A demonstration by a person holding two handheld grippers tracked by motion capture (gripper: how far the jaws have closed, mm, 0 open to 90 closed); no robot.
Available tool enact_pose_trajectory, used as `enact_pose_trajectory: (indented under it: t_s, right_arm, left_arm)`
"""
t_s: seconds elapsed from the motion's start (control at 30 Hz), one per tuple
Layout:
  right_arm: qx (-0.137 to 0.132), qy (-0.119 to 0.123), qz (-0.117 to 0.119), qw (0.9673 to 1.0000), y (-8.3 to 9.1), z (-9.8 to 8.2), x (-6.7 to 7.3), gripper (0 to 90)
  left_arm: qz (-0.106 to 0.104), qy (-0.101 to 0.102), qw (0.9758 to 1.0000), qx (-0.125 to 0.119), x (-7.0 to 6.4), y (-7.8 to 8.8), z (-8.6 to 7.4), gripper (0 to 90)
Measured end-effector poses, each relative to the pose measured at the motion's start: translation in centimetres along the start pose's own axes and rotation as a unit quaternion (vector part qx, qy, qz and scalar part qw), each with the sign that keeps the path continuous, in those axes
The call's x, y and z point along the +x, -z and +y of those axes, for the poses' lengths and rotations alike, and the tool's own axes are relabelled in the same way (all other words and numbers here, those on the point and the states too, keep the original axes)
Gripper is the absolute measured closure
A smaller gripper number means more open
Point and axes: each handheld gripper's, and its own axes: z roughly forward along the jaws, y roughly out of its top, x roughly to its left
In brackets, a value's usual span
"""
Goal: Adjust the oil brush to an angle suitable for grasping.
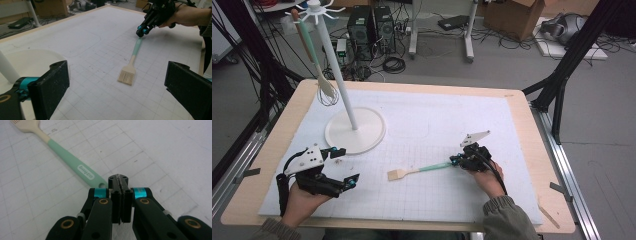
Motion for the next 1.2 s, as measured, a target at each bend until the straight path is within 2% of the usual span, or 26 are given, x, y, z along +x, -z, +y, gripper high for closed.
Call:
enact_pose_trajectory:
  t_s: [0.17,0.4,0.57,1.2]
  right_arm:
    - [0.002,-0.005,0.001,1.0,-0.3,0.1,0.2,89.9]
    - [-0.017,-0.029,0.009,0.9994,-0.5,-0.3,0.2,89.9]
    - [-0.022,-0.032,0.013,0.9991,-0.7,-0.2,0.6,89.9]
    - [-0.031,-0.013,0.052,0.9981,-2.9,1.7,3.1,89.9]
  left_arm:
    - [-0.002,-0.001,1.0,-0.002,0.0,0.0,0.0,6.3]
    - [-0.005,-0.002,1.0,0.002,-0.1,-0.1,0.0,6.3]
    - [-0.009,-0.003,0.9999,0.004,-0.2,-0.4,0.0,6.3]
    - [-0.02,-0.014,0.9996,0.013,-0.4,-1.2,0.1,7.3]
